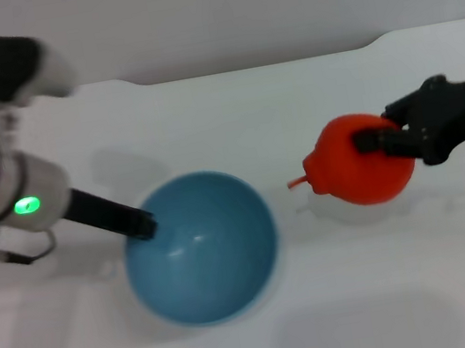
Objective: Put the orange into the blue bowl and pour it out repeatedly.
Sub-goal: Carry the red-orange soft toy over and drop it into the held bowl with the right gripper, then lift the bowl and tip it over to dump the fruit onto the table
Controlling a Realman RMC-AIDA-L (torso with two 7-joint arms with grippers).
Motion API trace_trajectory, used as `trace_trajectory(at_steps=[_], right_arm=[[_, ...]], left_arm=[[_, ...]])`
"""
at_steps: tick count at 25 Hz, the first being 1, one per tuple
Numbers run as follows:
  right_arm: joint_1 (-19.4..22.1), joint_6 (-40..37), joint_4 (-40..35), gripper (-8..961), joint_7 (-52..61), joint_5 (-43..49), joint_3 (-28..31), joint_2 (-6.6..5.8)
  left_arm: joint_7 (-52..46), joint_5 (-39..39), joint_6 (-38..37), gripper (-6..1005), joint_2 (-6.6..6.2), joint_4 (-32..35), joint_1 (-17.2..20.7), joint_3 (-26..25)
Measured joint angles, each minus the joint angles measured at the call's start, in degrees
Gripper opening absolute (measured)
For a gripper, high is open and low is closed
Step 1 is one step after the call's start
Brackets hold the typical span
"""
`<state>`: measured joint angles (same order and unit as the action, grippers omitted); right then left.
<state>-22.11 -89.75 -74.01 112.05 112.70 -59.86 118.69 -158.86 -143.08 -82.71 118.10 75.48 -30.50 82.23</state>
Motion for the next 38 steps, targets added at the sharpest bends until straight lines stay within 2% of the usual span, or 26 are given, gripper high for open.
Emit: trace_trajectory(at_steps=[3,4,10,14,16,22,27,29,30,31,32,33,34,38], right_arm=[[-0.10,-2.54,-1.15,76,0.03,-3.63,0.24,0.04],[-0.33,-2.97,-1.16,71,0.02,-4.24,-0.53,0.01],[-2.52,-2.22,0.23,38,-1.28,-4.46,-8.03,-0.02],[-5.26,1.86,3.39,61,-1.11,-0.77,-13.85,-0.05],[-5.68,2.38,3.83,79,-0.98,0.26,-14.43,-0.03],[-5.68,2.91,2.24,253,-0.51,0.79,-14.02,0.04],[-3.32,4.30,-0.50,477,4.09,0.73,-7.13,0.13],[-2.43,4.31,0.00,477,5.96,1.06,-2.60,0.02],[-1.32,4.13,1.72,477,7.00,1.29,2.18,-0.13],[-0.84,4.05,2.38,477,7.36,1.50,3.91,-0.18],[-0.84,4.05,2.38,477,7.36,1.50,3.91,-0.18],[0.37,4.18,3.68,477,7.91,2.46,7.60,-0.18],[0.78,4.33,4.09,477,7.94,3.05,8.85,-0.19],[1.48,4.77,6.35,477,8.23,7.70,13.59,-0.26]], left_arm=[[-1.83,-0.42,1.04,-2,0.26,-4.23,-4.64,4.27],[-2.96,-0.30,1.70,-1,0.47,-6.08,-7.55,6.76],[-5.61,0.27,4.15,-1,0.84,-7.99,-12.01,11.29],[-5.88,2.28,4.73,-2,0.89,-7.62,-13.02,12.25],[-5.88,2.72,4.70,-2,0.84,-7.47,-13.04,12.07],[-5.91,2.84,4.83,-1,0.58,-7.39,-12.43,11.83],[-5.93,0.09,6.96,-2,0.14,-4.53,-9.49,10.87],[-5.91,-2.51,8.17,-2,0.09,-1.57,-6.96,9.45],[-5.76,-3.77,9.28,-2,0.05,0.75,-4.63,7.82],[-5.63,-4.20,10.49,-2,0.04,2.64,-2.98,6.65],[-5.63,-4.20,10.49,-2,0.04,2.64,-2.98,6.65],[-4.98,-4.28,13.18,-2,-0.01,6.26,0.07,6.00],[-4.98,-4.28,13.18,-2,-0.01,6.26,0.07,6.00],[-0.94,-4.34,20.15,-1,-0.06,12.70,5.92,6.59]])
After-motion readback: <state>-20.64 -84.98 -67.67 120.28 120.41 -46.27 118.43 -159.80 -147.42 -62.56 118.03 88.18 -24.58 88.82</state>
